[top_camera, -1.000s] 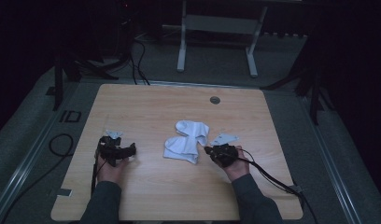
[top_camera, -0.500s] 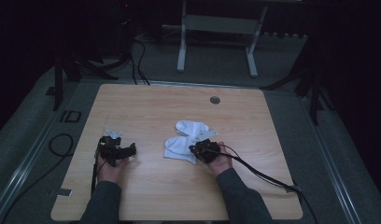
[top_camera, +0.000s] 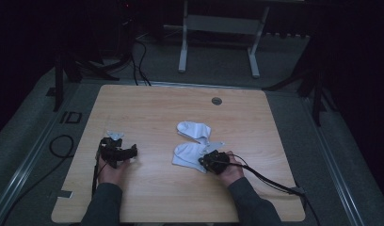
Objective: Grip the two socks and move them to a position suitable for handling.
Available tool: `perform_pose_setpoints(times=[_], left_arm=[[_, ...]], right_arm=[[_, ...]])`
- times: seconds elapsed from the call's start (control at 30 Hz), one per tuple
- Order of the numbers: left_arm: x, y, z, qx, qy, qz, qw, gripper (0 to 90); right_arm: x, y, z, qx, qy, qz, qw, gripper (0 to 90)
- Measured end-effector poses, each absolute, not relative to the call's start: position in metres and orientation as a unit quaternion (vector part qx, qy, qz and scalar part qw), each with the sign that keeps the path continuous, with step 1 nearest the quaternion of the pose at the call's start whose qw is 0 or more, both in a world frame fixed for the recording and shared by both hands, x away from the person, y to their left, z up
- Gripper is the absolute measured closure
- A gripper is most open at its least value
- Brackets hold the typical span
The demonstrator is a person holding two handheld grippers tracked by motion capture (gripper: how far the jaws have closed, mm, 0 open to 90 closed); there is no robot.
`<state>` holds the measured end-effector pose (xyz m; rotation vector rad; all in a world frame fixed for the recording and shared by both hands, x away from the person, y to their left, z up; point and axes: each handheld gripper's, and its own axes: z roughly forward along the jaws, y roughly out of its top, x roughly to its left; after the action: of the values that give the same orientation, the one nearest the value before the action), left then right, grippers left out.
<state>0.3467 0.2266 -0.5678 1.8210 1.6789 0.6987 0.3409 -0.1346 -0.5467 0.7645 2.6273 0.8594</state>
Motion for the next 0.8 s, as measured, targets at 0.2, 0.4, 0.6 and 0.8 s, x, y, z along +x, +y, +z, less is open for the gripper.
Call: perform_pose_setpoints(times=[0.2, 0.4, 0.6, 0.8], left_arm=[[0.347, 0.227, -0.568, 0.679, 0.626, 0.261, 0.280, 14.6], [0.347, 0.227, -0.568, 0.680, 0.626, 0.261, 0.280, 14.5], [0.347, 0.227, -0.568, 0.680, 0.626, 0.261, 0.280, 14.5], [0.347, 0.227, -0.568, 0.680, 0.626, 0.261, 0.280, 14.5]], right_arm=[[0.341, -0.144, -0.542, 0.261, 0.914, 0.277, 0.142, 82.4], [0.342, -0.126, -0.526, 0.253, 0.907, 0.308, 0.135, 77.5], [0.347, -0.105, -0.521, 0.246, 0.904, 0.325, 0.126, 73.8], [0.356, -0.090, -0.529, 0.254, 0.902, 0.337, 0.096, 72.5]])
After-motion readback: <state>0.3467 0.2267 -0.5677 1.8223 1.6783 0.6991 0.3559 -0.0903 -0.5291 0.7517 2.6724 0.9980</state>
